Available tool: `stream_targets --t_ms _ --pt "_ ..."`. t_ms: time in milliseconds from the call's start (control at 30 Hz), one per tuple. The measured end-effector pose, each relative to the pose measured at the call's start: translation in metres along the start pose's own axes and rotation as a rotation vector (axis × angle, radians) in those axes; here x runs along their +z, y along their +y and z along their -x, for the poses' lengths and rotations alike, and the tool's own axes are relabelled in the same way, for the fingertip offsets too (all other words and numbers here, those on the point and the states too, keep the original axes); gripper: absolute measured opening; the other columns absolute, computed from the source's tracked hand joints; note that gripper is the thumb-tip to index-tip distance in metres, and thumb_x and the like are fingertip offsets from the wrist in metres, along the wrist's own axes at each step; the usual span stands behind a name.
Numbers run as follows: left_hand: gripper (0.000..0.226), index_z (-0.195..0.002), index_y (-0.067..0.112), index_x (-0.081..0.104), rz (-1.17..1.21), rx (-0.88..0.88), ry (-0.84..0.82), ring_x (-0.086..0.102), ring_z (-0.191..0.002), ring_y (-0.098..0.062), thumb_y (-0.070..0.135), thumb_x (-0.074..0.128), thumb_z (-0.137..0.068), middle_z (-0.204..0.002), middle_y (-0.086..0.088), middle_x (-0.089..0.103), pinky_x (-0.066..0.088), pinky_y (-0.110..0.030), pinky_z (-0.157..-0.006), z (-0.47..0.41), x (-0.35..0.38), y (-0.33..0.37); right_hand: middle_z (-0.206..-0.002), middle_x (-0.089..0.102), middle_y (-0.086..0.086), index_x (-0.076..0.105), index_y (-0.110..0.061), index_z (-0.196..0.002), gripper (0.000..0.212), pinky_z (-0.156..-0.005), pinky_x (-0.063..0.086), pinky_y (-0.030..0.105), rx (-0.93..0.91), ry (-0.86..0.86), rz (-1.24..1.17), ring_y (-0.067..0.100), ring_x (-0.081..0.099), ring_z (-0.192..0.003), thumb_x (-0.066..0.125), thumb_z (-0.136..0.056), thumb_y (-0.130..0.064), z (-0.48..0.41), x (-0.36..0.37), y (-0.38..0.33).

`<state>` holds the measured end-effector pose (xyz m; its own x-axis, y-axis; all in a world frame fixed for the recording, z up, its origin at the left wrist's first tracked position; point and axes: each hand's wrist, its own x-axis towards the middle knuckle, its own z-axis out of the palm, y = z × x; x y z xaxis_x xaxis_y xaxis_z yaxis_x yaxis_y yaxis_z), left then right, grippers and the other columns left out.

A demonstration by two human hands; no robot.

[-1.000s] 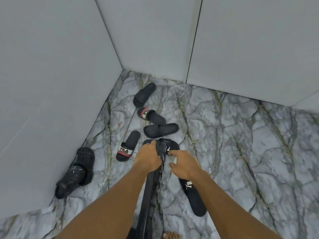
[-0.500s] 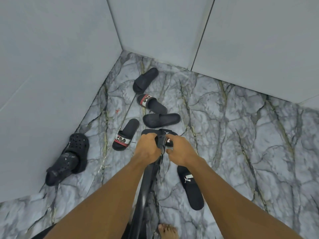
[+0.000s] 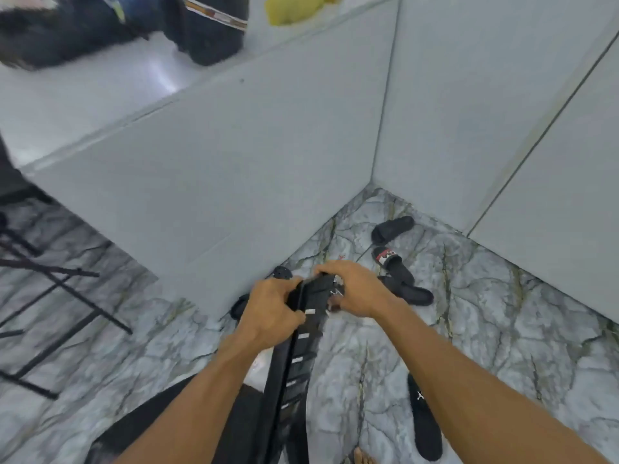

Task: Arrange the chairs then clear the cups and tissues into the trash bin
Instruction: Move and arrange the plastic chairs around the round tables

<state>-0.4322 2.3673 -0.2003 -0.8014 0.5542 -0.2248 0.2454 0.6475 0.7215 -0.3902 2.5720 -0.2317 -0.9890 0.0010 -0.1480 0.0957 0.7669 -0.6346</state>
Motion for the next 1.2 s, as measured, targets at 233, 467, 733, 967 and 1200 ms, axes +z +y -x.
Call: stream_targets --t_ms 233,467,733,967,1200 --pt "0.053 -0.113 0.018 0.074 0.093 -0.074 0.315 0.071 -0.096 -0.004 -0.010 0.067 -0.068 -0.109 0.009 0.074 0.059 -0.033 -0.087 0.225 -0.185 -0.054 -0.110 0.063 -0.001 0.061 -0.032 -0.107 0.043 -0.088 0.050 0.040 -0.243 -0.020 0.163 0.023 0.058 -0.107 0.082 -0.070 -0.033 0.024 0.028 -0.245" --pt "0.045 -0.105 0.026 0.067 -0.254 -0.284 0.584 0.064 -0.082 -0.013 0.043 0.081 -0.066 -0.087 0.009 0.068 0.055 -0.032 -0.074 0.410 -0.284 -0.098 -0.082 0.067 -0.010 0.063 -0.035 -0.089 0.041 -0.070 0.040 0.031 -0.467 -0.081 0.197 0.012 0.055 -0.079 0.085 -0.059 -0.053 0.078 0.109 -0.438" --pt "0.058 -0.089 0.027 0.062 -0.639 -0.427 0.542 0.061 -0.088 -0.022 0.072 0.078 -0.058 -0.084 0.007 0.062 0.048 -0.037 -0.074 0.474 -0.325 -0.129 -0.088 0.069 -0.007 0.068 -0.026 -0.094 0.052 -0.076 0.053 0.034 -0.512 -0.185 0.270 0.016 0.063 -0.084 0.086 -0.053 -0.053 0.094 0.165 -0.505" --pt "0.039 -0.077 0.029 0.067 -0.655 -0.500 0.351 0.062 -0.080 -0.016 0.050 0.091 -0.052 -0.072 0.014 0.060 0.042 -0.030 -0.065 0.460 -0.378 -0.148 -0.074 0.073 -0.004 0.074 -0.021 -0.078 0.047 -0.068 0.056 0.035 -0.568 -0.287 0.128 0.012 0.068 -0.071 0.086 -0.049 -0.056 0.040 0.192 -0.505" --pt "0.036 -0.072 0.029 0.062 -0.706 -0.551 0.492 0.055 -0.076 -0.015 0.050 0.086 -0.057 -0.072 0.012 0.058 0.039 -0.031 -0.064 0.477 -0.440 -0.188 -0.083 0.074 -0.006 0.072 -0.026 -0.092 0.057 -0.073 0.055 0.033 -0.796 -0.176 0.183 0.014 0.067 -0.079 0.080 -0.051 -0.064 -0.026 0.216 -0.587"
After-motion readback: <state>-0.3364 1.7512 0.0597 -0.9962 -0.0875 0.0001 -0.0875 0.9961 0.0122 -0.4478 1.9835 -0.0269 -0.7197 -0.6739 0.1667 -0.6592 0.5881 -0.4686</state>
